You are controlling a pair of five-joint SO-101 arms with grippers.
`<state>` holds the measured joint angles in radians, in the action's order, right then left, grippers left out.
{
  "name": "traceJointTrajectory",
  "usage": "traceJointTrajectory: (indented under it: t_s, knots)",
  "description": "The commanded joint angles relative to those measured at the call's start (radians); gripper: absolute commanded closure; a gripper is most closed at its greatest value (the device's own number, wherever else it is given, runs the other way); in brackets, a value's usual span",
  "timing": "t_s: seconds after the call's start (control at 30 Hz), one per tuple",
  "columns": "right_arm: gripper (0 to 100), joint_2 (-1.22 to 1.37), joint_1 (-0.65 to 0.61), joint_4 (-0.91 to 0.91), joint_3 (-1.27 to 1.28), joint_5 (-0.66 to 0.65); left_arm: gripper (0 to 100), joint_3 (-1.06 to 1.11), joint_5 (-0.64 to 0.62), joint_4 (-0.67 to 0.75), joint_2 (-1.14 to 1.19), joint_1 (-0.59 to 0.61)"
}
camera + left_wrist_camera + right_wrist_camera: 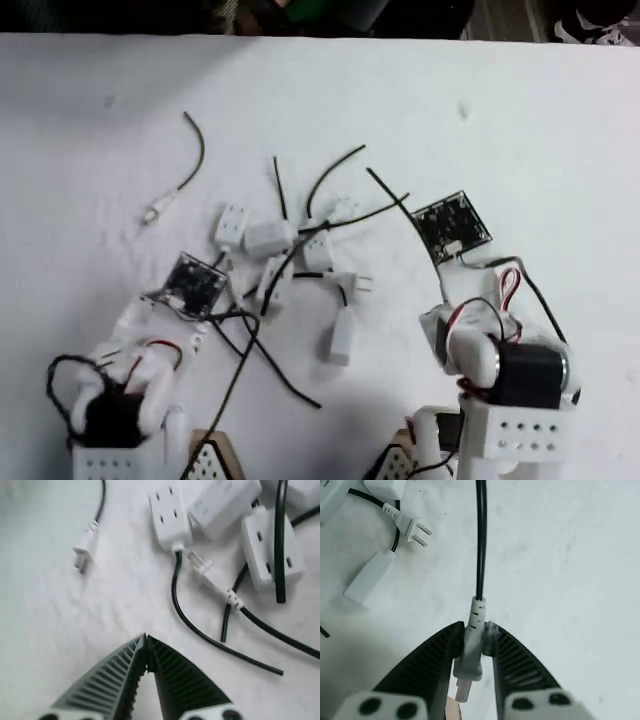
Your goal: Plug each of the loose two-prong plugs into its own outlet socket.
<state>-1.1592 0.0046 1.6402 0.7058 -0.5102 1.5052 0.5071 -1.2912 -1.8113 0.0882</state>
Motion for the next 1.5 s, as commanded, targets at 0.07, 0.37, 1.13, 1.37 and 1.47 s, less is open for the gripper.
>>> traceJointTrajectory:
  t_s: [0.07, 0.37, 1.13, 1.37, 1.47]
  knots:
    - [98.1, -0.104, 0.002, -0.099, -0.006, 0.044, 98, -0.334, 0.005, 0.074, -0.002, -0.008]
    - [98.1, -0.189, -0.185, -0.185, -0.006, 0.293, 98, -0.497, -0.247, 0.284, -0.002, -0.010]
    - [98.1, -0.337, -0.855, -0.329, -0.011, 0.445, 98, -0.471, -0.726, 0.391, -0.005, -0.478]
    - [98.1, -0.479, -0.900, -0.412, 0.089, 0.384, 98, -0.474, -0.569, 0.304, -0.005, -0.668]
    - [98.1, -0.496, -0.900, -0.446, 0.141, 0.367, 98, -0.474, -0.542, 0.275, -0.005, -0.716]
